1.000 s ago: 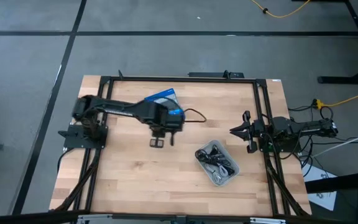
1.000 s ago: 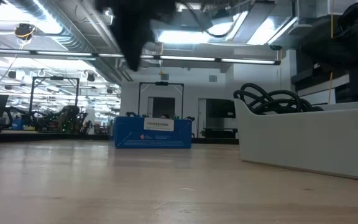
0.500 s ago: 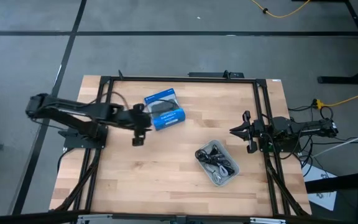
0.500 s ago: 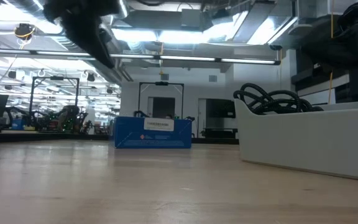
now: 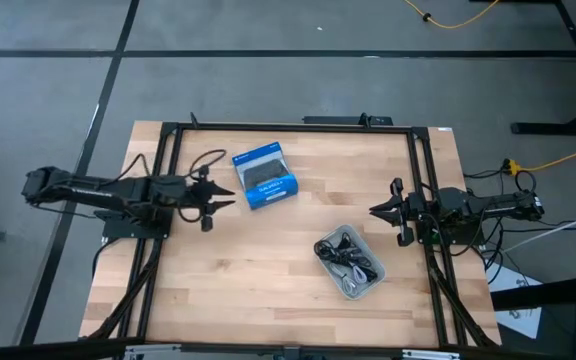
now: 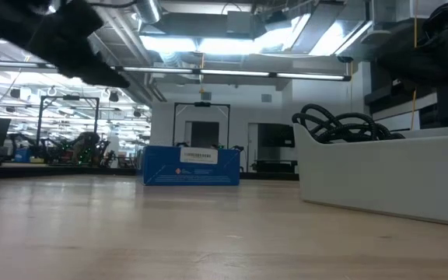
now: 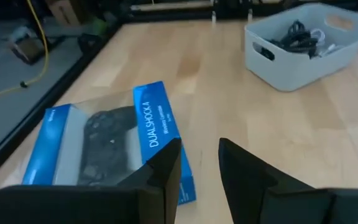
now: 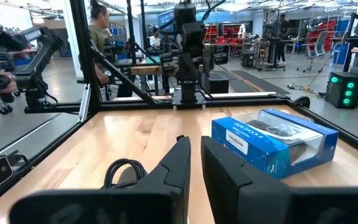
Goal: Pick and place USB-C Cables
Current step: Return to Home Position
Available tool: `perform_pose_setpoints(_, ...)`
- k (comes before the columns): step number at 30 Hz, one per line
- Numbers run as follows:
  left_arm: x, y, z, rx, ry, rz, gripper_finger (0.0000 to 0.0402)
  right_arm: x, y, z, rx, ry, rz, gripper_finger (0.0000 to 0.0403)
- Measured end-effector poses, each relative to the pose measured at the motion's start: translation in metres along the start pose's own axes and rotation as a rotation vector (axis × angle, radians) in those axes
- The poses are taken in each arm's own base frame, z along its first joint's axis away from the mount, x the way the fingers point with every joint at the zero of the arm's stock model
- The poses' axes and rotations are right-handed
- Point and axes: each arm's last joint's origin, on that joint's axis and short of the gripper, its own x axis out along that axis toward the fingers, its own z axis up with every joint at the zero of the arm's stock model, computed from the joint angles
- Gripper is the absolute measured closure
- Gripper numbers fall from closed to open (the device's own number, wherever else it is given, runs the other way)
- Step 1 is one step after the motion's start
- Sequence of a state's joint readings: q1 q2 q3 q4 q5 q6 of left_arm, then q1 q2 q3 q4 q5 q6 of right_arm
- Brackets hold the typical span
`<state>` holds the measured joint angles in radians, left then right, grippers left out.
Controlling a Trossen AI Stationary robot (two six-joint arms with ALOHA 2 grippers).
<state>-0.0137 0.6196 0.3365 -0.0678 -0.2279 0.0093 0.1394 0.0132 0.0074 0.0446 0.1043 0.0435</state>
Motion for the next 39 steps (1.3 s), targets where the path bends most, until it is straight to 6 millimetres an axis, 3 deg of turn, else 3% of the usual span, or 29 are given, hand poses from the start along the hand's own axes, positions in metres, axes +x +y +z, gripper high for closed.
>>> perform_pose_setpoints(5, -0.013, 0.004, -0.023, -0.014, -0.075, -0.014, 0.0302, 0.0, 0.0, 0.0, -0.001, 0.0, 0.001, 0.0358)
perform_pose_setpoints(13, -0.031, 0.005, -0.039, 0.009, -0.245, -0.095, 0.0302, 0.0, 0.0, 0.0, -0.003, 0.0, 0.0, 0.0358)
perform_pose_setpoints(22, -0.032, 0.004, -0.059, -0.028, -0.316, -0.147, 0.0302, 0.0, 0.0, 0.0, -0.025, 0.0, 0.0, 0.0358)
perform_pose_setpoints(39, -0.031, 0.003, -0.06, -0.028, -0.369, -0.164, 0.0302, 0.0, 0.0, 0.0, 0.001, 0.003, 0.001, 0.0358)
